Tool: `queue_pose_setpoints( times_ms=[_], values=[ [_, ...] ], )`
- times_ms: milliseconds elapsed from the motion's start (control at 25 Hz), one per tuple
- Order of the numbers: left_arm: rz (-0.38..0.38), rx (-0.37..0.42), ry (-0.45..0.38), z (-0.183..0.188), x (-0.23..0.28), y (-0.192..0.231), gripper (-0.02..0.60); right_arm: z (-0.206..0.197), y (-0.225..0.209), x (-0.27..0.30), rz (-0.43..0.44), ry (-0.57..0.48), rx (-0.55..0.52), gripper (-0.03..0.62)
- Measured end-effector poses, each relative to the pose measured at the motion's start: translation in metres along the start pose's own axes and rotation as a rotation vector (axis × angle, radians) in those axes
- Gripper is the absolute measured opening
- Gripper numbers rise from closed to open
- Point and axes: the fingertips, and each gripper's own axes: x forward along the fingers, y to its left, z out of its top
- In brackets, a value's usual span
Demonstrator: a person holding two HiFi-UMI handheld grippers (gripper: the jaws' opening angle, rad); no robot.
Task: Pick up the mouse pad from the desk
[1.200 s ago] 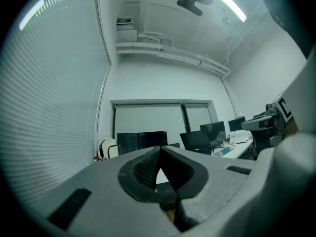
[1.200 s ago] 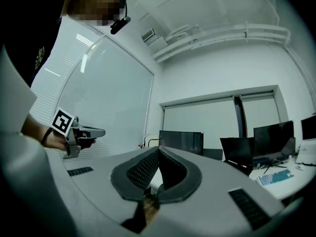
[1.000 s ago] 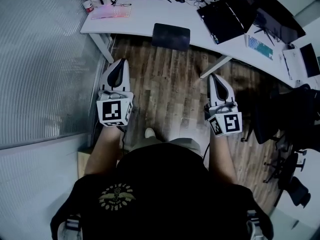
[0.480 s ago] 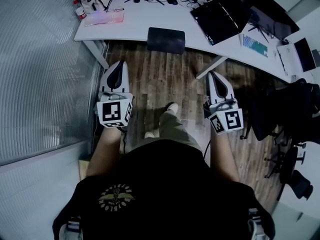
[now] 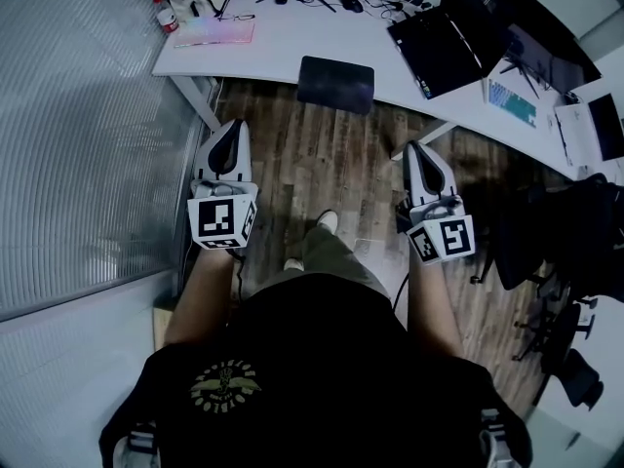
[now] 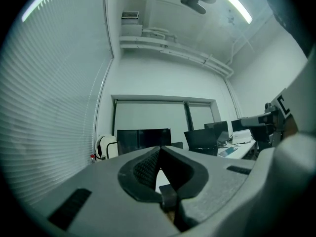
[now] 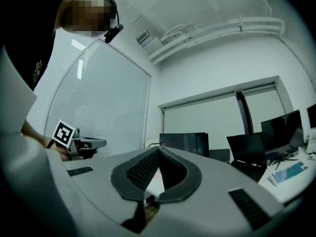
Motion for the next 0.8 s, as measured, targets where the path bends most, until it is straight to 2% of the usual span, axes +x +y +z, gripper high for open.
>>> queue_pose_setpoints(
  times_ms=[400, 560, 800],
  values=[
    [-0.063, 0.005, 0.048, -0.016, 0.051, -0.025, 0.008, -0.018, -0.052, 0.017, -0.03, 0.009, 0.047, 0.0],
    [-0.056, -0.012, 0.069, -0.021, 0.073, -0.025, 0.008, -0.023, -0.07, 0.026, -0.029, 0.02, 0.055, 0.0],
    [-0.057, -0.031, 0.116, -0.047, 0.096, -0.026, 0.008, -0.049, -0.085, 0.047, -0.012, 0.054, 0.075, 0.0]
  ],
)
